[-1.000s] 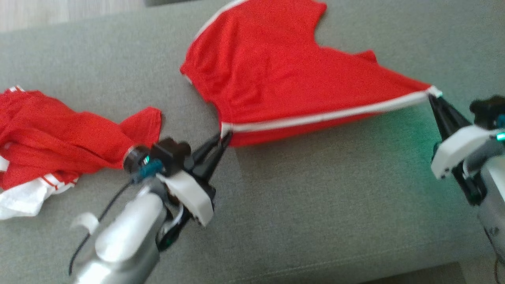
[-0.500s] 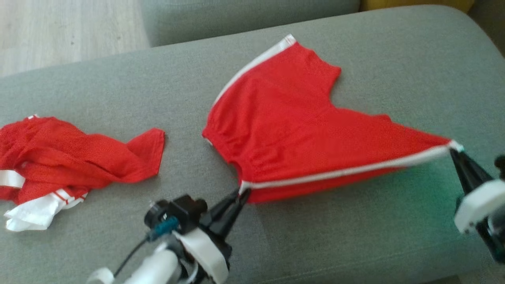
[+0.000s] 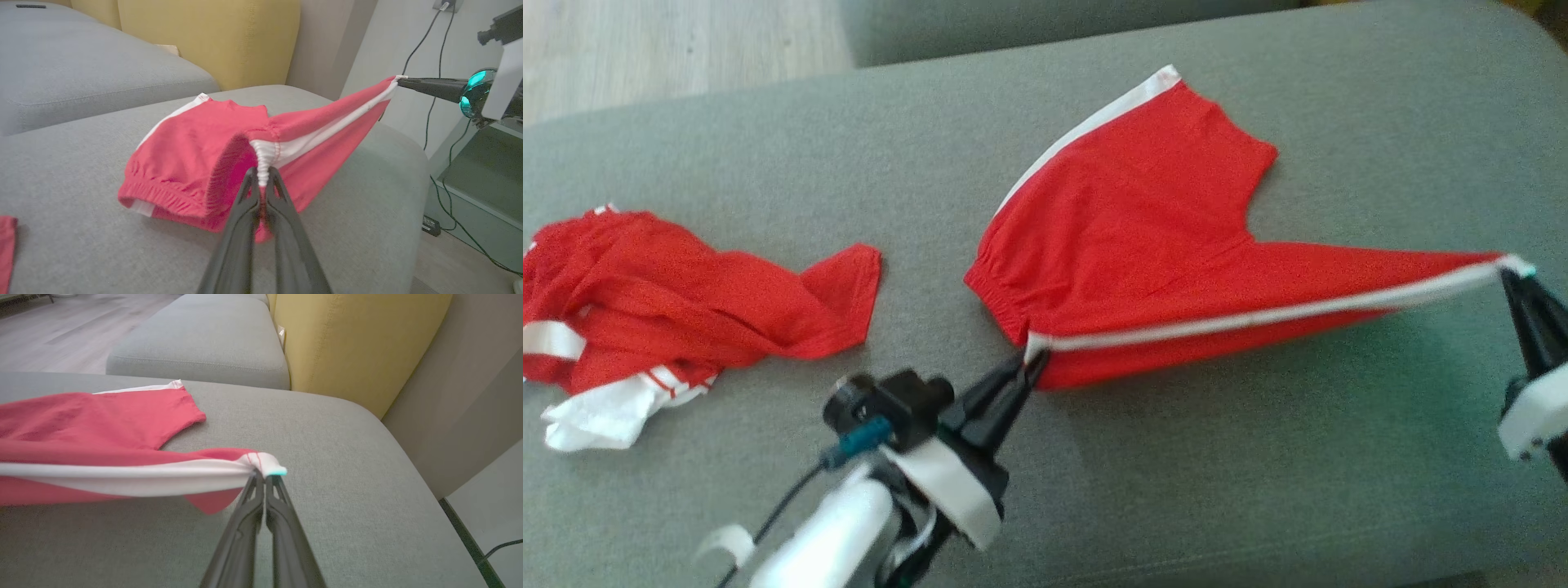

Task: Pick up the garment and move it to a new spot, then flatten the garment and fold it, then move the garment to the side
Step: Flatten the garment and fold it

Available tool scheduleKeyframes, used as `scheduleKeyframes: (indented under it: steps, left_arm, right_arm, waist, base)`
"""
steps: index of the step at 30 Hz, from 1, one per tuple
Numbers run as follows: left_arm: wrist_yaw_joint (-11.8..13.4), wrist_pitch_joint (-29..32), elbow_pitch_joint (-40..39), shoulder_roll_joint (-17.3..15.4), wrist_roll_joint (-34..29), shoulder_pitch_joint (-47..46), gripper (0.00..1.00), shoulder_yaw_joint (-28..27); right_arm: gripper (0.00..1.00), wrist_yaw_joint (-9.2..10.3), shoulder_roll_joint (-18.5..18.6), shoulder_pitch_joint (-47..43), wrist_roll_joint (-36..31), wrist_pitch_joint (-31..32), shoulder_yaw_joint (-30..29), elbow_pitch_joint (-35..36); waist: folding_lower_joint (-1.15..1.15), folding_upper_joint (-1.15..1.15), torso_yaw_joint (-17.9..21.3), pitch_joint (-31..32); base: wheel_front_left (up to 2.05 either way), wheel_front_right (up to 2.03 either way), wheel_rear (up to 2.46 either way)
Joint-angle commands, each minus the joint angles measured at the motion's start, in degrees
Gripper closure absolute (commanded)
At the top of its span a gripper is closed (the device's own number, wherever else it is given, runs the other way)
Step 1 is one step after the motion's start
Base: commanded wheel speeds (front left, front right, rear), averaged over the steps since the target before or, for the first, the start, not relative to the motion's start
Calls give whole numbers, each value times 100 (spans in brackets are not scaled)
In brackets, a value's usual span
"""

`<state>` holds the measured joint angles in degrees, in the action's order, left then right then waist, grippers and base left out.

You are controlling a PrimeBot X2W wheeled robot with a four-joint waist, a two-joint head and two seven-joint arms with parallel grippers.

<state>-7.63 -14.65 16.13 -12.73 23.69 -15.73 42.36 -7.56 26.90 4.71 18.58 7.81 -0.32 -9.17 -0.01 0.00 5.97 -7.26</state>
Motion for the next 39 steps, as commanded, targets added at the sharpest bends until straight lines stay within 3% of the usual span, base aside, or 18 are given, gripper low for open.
scheduleKeyframes:
  steps: [1,6,16,27,39]
  left_arm:
    - [14,-35,-152,-100,-45,-353,100,-301]
    - [14,-35,-145,-86,-30,-716,100,-347]
    - [14,-35,95,48,67,-1532,100,-250]
    - [14,-35,481,359,130,-2304,100,-57]
    - [14,-35,670,530,139,-2667,100,58]
  right_arm:
    - [100,8,151,333,-51,46,-59,213]
    - [100,8,147,916,-188,290,150,266]
    - [100,8,500,2861,-321,676,1163,-646]
    - [100,8,752,4647,-242,550,2414,-1993]
    - [100,8,745,5652,-102,206,3108,-3052]
  waist:
    - [1,0,-77,-117]
    - [1,0,-237,-391]
    - [1,0,-737,-1090]
    - [1,0,-1140,-1718]
    - [1,0,-1409,-2112]
  base:
    - [0,0,0]
    - [0,0,0]
    - [0,0,0]
    - [0,0,0]
    - [0,0,0]
